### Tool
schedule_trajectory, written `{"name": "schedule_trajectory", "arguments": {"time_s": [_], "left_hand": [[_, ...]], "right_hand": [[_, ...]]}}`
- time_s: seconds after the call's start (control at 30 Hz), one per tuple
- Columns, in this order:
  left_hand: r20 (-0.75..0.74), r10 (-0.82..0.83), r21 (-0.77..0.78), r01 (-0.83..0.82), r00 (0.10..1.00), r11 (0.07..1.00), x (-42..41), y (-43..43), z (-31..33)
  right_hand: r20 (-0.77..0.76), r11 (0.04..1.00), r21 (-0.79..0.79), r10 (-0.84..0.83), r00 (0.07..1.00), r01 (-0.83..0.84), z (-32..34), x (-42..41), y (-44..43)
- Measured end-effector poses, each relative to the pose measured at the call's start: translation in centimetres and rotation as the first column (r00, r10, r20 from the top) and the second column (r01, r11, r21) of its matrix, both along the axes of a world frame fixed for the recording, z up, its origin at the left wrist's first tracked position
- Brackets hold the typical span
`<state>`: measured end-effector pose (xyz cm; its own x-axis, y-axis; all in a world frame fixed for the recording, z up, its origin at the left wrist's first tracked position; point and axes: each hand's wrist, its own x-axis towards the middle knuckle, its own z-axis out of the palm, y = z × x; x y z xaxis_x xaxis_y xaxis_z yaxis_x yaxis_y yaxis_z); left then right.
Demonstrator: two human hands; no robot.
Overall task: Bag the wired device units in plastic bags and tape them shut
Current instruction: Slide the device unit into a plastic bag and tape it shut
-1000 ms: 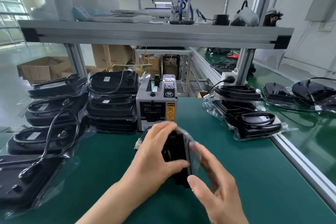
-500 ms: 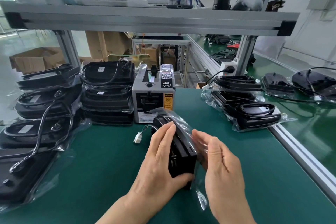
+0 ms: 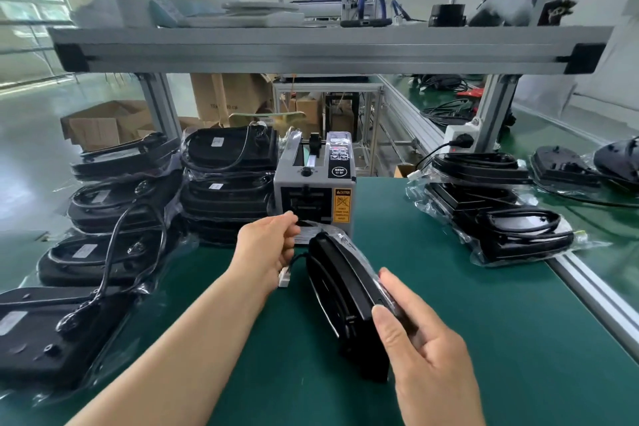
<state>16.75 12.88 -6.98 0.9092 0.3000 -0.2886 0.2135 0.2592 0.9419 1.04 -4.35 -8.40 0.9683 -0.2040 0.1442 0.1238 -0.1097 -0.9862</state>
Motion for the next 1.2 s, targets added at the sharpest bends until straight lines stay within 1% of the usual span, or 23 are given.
{"name": "schedule_trajectory", "arguments": {"time_s": [0.03, 0.1, 0.33, 0.47, 0.57, 0.63, 0.67, 0.7, 0.73, 0.77, 0.8, 0.83, 0.87, 0.9, 0.93, 0.97, 1.03, 1.13, 1.2], "left_hand": [[-0.048, -0.005, -0.051, 0.002, 0.999, 0.999, 1.0, -0.2, -0.1], [-0.093, -0.011, -0.115, 0.0, 0.996, 0.993, 2.4, -0.7, -0.2], [-0.151, 0.018, -0.213, -0.05, 0.988, 0.976, 4.5, -2.3, 0.7], [-0.178, 0.132, -0.25, -0.174, 0.975, 0.952, 5.3, -3.1, 1.0], [-0.144, 0.254, -0.253, -0.284, 0.956, 0.925, 4.6, -3.7, 1.1], [-0.052, 0.25, -0.232, -0.256, 0.967, 0.939, 3.1, -3.7, 1.5], [0.015, 0.21, -0.201, -0.202, 0.978, 0.959, 2.0, -3.4, 1.8], [0.093, 0.136, -0.153, -0.12, 0.986, 0.981, 0.6, -3.0, 2.1], [0.172, 0.024, -0.102, -0.007, 0.985, 0.995, -1.1, -2.6, 2.5], [0.243, -0.117, -0.053, 0.134, 0.963, 0.99, -3.0, -2.2, 2.9], [0.286, -0.273, -0.003, 0.286, 0.918, 0.958, -4.8, -2.0, 3.3], [0.293, -0.423, 0.056, 0.426, 0.858, 0.903, -6.6, -1.9, 3.7], [0.269, -0.543, 0.127, 0.53, 0.796, 0.839, -8.0, -2.1, 4.0], [0.227, -0.621, 0.207, 0.586, 0.75, 0.783, -9.1, -2.4, 4.2], [0.186, -0.658, 0.29, 0.6, 0.729, 0.746, -9.7, -2.8, 4.3], [0.155, -0.667, 0.359, 0.588, 0.729, 0.725, -10.0, -3.2, 4.4], [0.125, -0.662, 0.426, 0.562, 0.739, 0.709, -10.4, -3.7, 4.5], [0.11, -0.662, 0.413, 0.572, 0.742, 0.709, -10.6, -4.1, 4.4], [0.101, -0.651, 0.397, 0.569, 0.753, 0.72, -10.6, -4.2, 4.3]], "right_hand": [[-0.007, 1.0, 0.003, 0.004, 1.0, -0.004, 0.1, 0.0, 0.1], [-0.012, 1.0, 0.018, 0.023, 1.0, -0.022, 0.1, 0.0, 0.1], [0.029, 0.998, 0.054, 0.013, 0.999, -0.015, -0.6, 0.3, -0.5], [0.051, 0.997, 0.077, -0.003, 0.999, -0.001, -1.1, 0.6, -0.7], [0.049, 0.993, 0.115, 0.009, 0.999, -0.014, -1.3, 0.7, -0.7], [0.054, 0.989, 0.148, 0.005, 0.999, -0.013, -1.2, 0.8, -0.8], [0.054, 0.986, 0.167, 0.003, 0.999, -0.012, -1.1, 0.9, -0.8], [0.053, 0.983, 0.183, 0.005, 0.999, -0.015, -1.2, 1.0, -1.0], [0.048, 0.98, 0.197, 0.012, 0.999, -0.021, -1.3, 1.1, -1.0], [0.043, 0.978, 0.206, 0.018, 0.999, -0.027, -1.4, 1.3, -1.1], [0.035, 0.976, 0.217, 0.019, 0.999, -0.026, -1.5, 1.4, -1.0], [0.026, 0.972, 0.232, 0.018, 0.999, -0.024, -1.6, 1.5, -1.0], [0.02, 0.967, 0.254, 0.025, 0.999, -0.029, -1.8, 1.6, -0.9], [0.018, 0.96, 0.278, 0.037, 0.999, -0.04, -1.9, 1.6, -0.8], [0.015, 0.953, 0.3, 0.046, 0.999, -0.049, -2.0, 1.7, -0.8], [0.014, 0.948, 0.313, 0.053, 0.998, -0.055, -2.0, 1.7, -0.7], [0.019, 0.945, 0.322, 0.058, 0.998, -0.061, -2.1, 1.6, -0.7], [0.055, 0.955, 0.287, 0.058, 0.997, -0.071, -2.2, 1.4, -0.7], [0.067, 0.949, 0.303, 0.064, 0.996, -0.082, -2.3, 1.3, -0.7]]}}
